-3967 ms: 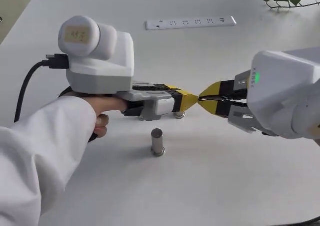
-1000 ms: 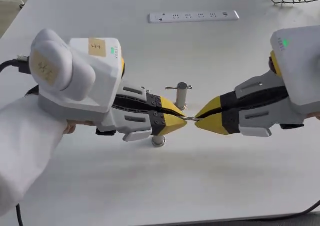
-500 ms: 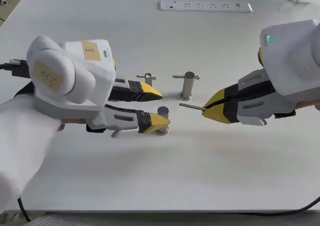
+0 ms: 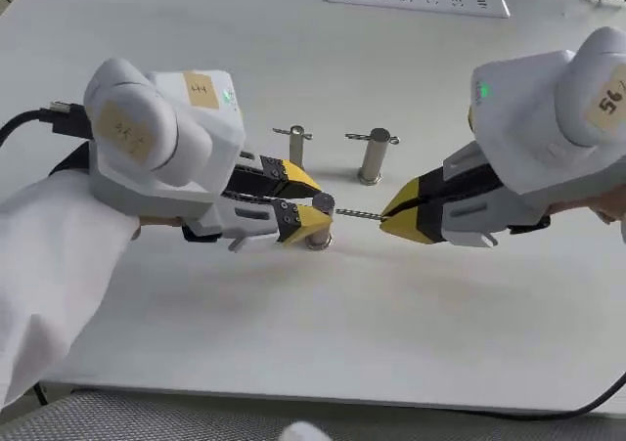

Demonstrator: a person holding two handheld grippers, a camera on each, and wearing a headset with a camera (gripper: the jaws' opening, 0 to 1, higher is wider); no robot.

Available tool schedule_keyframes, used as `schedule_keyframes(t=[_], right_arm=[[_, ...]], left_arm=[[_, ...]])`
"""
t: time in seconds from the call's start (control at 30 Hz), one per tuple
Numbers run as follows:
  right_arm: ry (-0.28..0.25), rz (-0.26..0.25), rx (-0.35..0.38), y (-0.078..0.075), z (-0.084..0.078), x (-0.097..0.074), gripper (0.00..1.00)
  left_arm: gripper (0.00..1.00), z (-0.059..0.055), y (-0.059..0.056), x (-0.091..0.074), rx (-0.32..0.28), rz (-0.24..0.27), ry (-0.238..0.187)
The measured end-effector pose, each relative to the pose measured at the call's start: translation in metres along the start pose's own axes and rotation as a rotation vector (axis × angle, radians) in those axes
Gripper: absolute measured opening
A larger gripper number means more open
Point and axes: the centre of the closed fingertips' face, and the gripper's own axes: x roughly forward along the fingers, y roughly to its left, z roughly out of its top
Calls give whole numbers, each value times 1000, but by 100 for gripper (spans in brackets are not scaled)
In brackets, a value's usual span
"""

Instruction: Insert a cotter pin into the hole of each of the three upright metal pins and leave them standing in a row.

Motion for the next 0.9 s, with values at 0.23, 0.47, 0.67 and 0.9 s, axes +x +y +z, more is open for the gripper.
schedule_keyframes(t=[0.23, 0.47, 0.67, 0.9], right_arm=[[13, 4, -10, 1, 2, 1, 0], [21, 5, -20, 3, 3, -1, 0], [26, -1, -26, 3, 5, -3, 0], [31, 1, -32, 3, 8, 1, 0]], left_arm=[[11, -1, -2, -1, -30, -3, -13], [11, -1, -2, -1, -42, 9, -26], [11, -2, -2, -1, -50, 11, -35], [11, -2, -2, -1, -58, 15, -43]])
